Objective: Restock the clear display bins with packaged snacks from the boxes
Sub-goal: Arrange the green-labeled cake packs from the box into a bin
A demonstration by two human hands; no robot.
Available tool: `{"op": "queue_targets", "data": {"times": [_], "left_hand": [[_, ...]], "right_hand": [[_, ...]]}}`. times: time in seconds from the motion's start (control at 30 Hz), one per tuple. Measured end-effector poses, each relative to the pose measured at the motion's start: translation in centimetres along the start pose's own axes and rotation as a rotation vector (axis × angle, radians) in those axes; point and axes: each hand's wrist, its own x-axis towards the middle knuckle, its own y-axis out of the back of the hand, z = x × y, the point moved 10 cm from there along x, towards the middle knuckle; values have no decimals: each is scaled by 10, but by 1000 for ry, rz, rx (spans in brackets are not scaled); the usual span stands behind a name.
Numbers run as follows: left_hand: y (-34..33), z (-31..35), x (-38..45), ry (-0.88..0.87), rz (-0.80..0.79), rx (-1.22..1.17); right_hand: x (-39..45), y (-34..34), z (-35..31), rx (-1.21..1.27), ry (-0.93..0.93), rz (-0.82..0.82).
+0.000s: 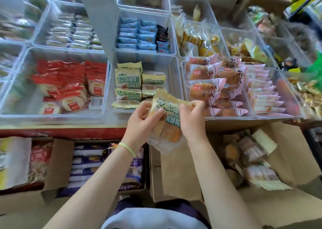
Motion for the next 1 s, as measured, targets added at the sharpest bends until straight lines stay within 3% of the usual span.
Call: {"op": "queue_targets", "data": {"times": [0.07, 0.1, 0.2, 0.23, 0.33, 0.4, 0.5, 0.57, 0.67, 0.73, 0.8, 0.9, 1.0], "left_hand": [[21, -8, 11, 52, 78, 31], [28, -11, 17, 79, 94, 59], [35, -14, 29, 91, 95, 158], [32, -11, 31, 72, 88, 186], [16, -9, 33, 28, 4, 266], [15, -10, 37, 26, -26, 261], [38, -13, 55, 113, 85, 39], [54, -14, 73, 146, 163, 75], [47, -14, 107, 18, 96, 682], [11, -22, 127, -93, -128, 1130], [-15, -40, 140, -86, -321, 1453], [-30, -57, 152, -75, -478, 1740], [-35, -70, 153, -15, -597, 1765]], "right_hand": [[-14, 5, -41, -212, 333, 86], [-21, -1, -53, -262, 456, 25], [-37, -54, -43, -472, 411, -496], [-39, -67, -34, -590, 404, -576], [-31, -86, -25, -818, 421, -471], [-19, -88, -21, -826, 392, -428], [7, -71, -16, -633, 262, -442], [30, -51, -17, -434, 171, -379], [61, -28, -20, -161, 104, -251], [76, -20, -23, -63, 89, -198], [88, -18, -26, -23, 84, -191], [100, -19, -23, -14, 75, -216], [110, -18, -17, -2, 65, -226]]}}
